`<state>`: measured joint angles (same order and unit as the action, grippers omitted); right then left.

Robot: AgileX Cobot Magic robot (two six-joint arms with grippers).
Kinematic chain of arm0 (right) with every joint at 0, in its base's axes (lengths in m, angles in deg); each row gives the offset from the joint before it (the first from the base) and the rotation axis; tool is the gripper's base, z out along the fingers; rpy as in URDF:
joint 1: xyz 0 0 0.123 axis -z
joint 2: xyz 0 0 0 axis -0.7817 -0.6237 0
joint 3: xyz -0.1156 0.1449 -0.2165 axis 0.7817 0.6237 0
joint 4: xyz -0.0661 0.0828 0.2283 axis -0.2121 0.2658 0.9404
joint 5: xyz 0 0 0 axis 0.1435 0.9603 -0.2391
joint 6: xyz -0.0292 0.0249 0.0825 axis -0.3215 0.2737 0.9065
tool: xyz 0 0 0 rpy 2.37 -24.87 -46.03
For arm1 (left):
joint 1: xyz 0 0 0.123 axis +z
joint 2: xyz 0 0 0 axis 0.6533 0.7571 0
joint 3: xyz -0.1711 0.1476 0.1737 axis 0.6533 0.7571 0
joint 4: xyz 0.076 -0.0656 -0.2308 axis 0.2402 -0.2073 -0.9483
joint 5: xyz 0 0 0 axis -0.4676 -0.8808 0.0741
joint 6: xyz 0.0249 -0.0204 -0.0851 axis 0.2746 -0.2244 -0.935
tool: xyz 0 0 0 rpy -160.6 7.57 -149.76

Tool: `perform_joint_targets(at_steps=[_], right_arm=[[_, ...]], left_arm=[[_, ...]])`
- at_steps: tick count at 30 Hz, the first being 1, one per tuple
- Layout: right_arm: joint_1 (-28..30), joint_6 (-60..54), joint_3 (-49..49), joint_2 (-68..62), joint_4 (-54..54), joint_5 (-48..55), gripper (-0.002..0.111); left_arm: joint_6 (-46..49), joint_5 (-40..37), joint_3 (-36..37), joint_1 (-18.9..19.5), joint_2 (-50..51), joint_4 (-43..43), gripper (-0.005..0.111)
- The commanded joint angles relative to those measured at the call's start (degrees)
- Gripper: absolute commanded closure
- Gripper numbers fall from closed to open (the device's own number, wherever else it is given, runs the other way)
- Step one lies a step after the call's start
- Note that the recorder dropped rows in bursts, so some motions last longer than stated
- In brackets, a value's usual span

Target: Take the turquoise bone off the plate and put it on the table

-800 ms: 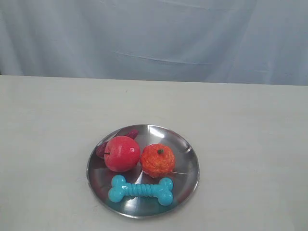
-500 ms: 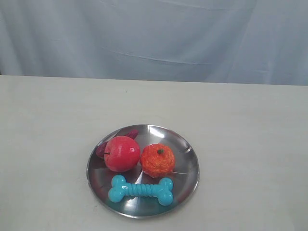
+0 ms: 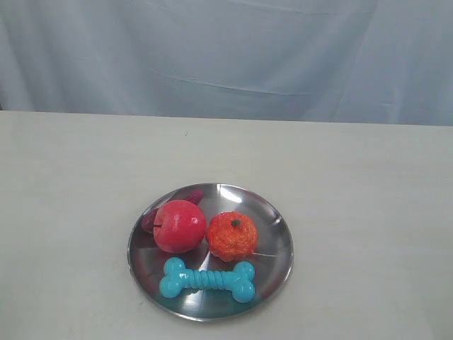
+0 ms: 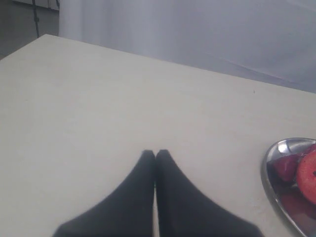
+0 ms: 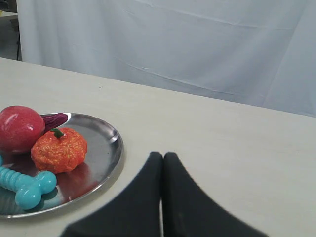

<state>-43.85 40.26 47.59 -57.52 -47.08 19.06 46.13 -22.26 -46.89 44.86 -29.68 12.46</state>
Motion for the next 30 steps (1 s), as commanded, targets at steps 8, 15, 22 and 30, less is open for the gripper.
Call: perform_joint_targets(at_steps=[8, 15, 22, 30], right_arm=[[0.35, 0.09, 0.09, 0.31, -0.46, -4.28, 0.109], [0.35, 1.30, 0.09, 0.31, -0.46, -27.54, 0.109], [0.35, 10.92, -2.67, 0.31, 0.00, -16.15, 0.109], [0.35, 4.83, -17.81, -3.21, 1.85, 9.64, 0.109]], left_arm=[[-0.11, 0.31, 0.15, -0.30, -0.07, -0.19, 0.107], [-0.11, 0.31, 0.15, -0.30, -0.07, -0.19, 0.107], [-0.11, 0.31, 0.15, -0.30, -0.07, -0.19, 0.107], [-0.11, 0.31, 0.15, -0.30, -0.07, -0.19, 0.107]])
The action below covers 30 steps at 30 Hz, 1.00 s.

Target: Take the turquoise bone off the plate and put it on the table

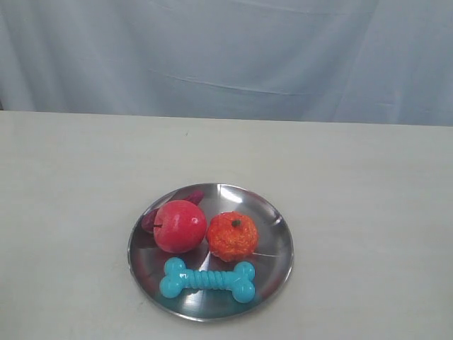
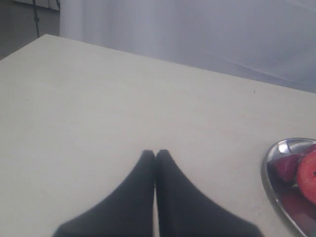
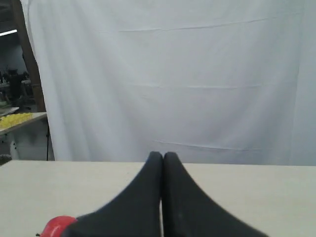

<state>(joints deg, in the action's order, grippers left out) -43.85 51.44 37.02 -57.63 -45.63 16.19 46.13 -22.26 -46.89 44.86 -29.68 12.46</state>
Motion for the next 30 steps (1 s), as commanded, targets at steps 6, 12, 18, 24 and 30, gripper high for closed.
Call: perform_joint_targets(at_steps=[6, 12, 18, 24, 30], right_arm=[[0.25, -13.89, -21.96, -22.15, 1.28, 35.65, 0.109], [-0.28, -23.77, -31.06, -44.66, 11.90, 40.80, 0.109], [-8.15, -28.63, -31.91, -57.96, 11.42, 35.30, 0.109], [-13.22, -28.63, -37.39, -67.58, 10.02, 34.22, 0.109], [-17.27, -29.10, -48.77, -77.47, 8.09, 37.55, 0.109]], left_arm=[[-0.11, 0.31, 0.15, -0.30, -0.07, -0.19, 0.107], [-0.11, 0.31, 0.15, -0.30, -0.07, -0.19, 0.107], [-0.11, 0.31, 0.15, -0.30, -0.07, -0.19, 0.107], [-0.11, 0.31, 0.15, -0.30, -0.07, -0.19, 0.107], [-0.11, 0.31, 0.15, -0.30, -0.07, -0.19, 0.107]])
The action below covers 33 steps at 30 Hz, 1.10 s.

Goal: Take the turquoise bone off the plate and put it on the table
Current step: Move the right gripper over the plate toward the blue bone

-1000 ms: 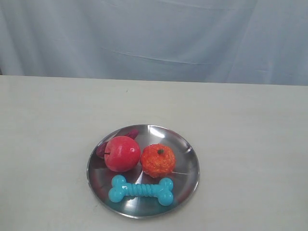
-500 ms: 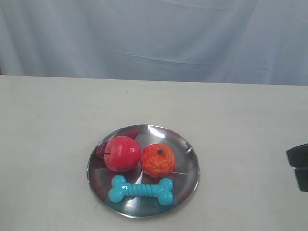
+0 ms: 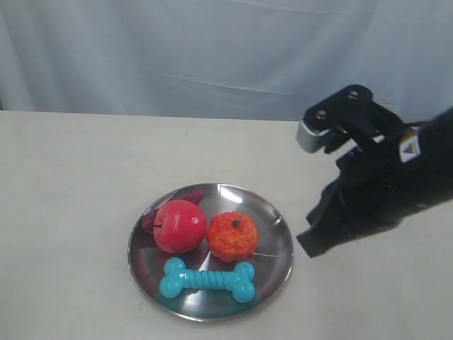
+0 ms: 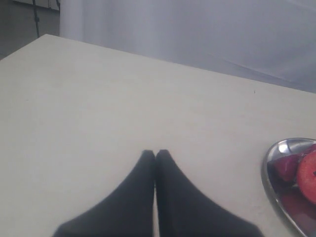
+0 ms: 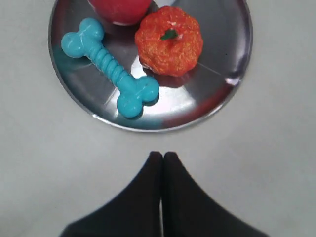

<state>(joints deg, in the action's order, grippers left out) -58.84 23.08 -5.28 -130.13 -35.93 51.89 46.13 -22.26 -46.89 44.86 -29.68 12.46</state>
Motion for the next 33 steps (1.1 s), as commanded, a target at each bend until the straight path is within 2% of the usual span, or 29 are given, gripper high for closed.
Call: perform_joint_targets(at_steps=[1, 8, 17, 33], right_arm=[[-3.03, -0.74, -8.41, -6.55, -1.61, 2.30, 0.109], [-8.40, -0.79, -17.40, -16.28, -4.04, 3.16, 0.109], [-14.00, -1.77, -20.29, -25.93, -9.42, 1.62, 0.109], [-15.47, -4.28, -20.29, -30.71, -12.03, -2.77, 0.108]], left_arm=[[-0.11, 0.31, 0.15, -0.30, -0.07, -0.19, 0.107], [-0.11, 0.31, 0.15, -0.30, -0.07, -0.19, 0.107], [-0.11, 0.31, 0.15, -0.30, -0.07, -0.19, 0.107], [-0.11, 0.31, 0.15, -0.30, -0.07, -0.19, 0.107]])
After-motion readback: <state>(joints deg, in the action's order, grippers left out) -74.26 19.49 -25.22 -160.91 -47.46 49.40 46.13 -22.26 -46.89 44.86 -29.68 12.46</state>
